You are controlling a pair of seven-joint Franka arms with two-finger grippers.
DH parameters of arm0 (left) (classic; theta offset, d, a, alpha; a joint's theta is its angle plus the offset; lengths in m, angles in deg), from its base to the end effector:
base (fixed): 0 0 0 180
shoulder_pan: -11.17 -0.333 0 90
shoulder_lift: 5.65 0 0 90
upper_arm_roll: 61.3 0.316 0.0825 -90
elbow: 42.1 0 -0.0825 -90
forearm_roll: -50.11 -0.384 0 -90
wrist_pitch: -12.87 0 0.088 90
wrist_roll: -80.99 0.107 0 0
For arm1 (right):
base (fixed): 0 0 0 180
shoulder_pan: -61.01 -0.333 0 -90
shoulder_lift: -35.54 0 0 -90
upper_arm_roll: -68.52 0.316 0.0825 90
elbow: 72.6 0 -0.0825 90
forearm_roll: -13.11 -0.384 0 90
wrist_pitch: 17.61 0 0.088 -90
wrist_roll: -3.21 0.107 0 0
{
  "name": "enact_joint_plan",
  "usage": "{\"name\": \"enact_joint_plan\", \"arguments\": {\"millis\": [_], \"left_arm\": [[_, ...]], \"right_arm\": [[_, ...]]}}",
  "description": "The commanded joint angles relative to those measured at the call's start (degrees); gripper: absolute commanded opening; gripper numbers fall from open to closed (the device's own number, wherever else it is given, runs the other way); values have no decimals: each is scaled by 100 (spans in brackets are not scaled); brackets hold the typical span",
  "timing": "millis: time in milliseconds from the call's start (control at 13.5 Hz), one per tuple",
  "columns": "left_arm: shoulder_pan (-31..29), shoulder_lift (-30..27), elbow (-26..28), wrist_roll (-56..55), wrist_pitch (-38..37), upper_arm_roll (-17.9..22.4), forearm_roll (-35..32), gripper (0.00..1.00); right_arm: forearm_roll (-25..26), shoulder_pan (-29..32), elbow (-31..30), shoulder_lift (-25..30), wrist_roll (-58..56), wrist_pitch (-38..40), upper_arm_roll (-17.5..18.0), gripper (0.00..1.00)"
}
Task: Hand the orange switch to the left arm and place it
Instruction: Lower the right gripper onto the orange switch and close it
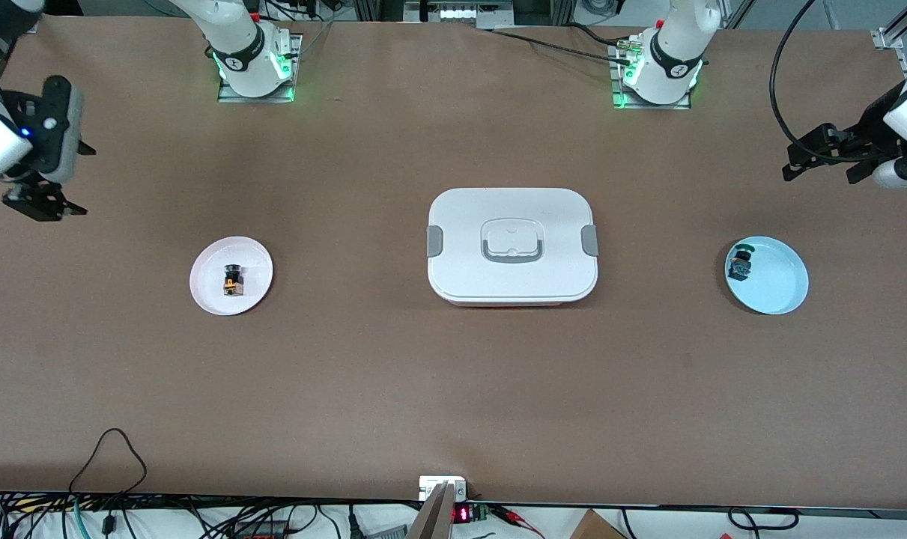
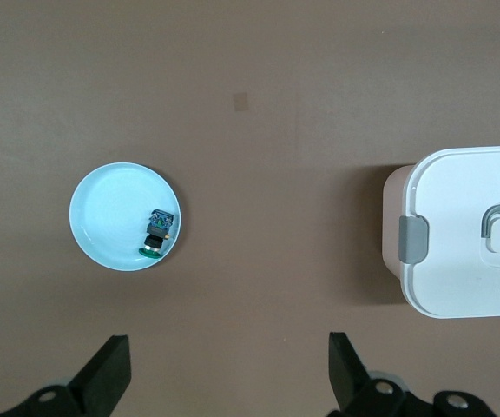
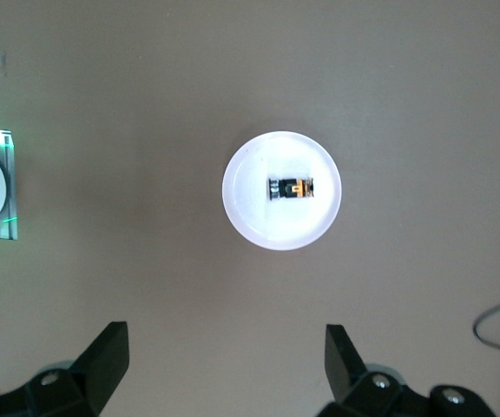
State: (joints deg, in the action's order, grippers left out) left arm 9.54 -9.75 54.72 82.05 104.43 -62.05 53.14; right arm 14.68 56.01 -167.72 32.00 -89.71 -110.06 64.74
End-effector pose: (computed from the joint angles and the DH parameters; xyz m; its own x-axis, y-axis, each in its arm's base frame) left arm 0.5330 0.0024 0.6097 0.9998 -0.0016 -0.0193 -0.0006 -0.9986 0.0522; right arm 0.5697 0.0103 0.5513 -0.0761 0.9968 -0.0256 0.9913 0.0729 -0.1095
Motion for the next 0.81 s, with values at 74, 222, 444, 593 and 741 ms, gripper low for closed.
{"name": "enact_joint_plan", "arguments": {"millis": [74,222,444,593,741], "left_arm": [[-22,23,-58,35,-15,-4,-101,100],[-22,23,-58,35,-24,-4,-118,100],[-22,14,-84,43,-50,-48,-127,100],[-22,14,-84,52,-50,-48,-118,100],[-22,14,-84,61,-59,-48,-118,100]], "right_arm": [[-281,26,-979,-586,-367,-1482,9,100],[-289,17,-1647,-709,-367,-2475,18,100],[-307,8,-2063,-1112,-358,-3471,18,100],[-307,8,-2072,-1481,-367,-3867,26,100],[-307,17,-2090,-1781,-437,-4174,27,100]]}}
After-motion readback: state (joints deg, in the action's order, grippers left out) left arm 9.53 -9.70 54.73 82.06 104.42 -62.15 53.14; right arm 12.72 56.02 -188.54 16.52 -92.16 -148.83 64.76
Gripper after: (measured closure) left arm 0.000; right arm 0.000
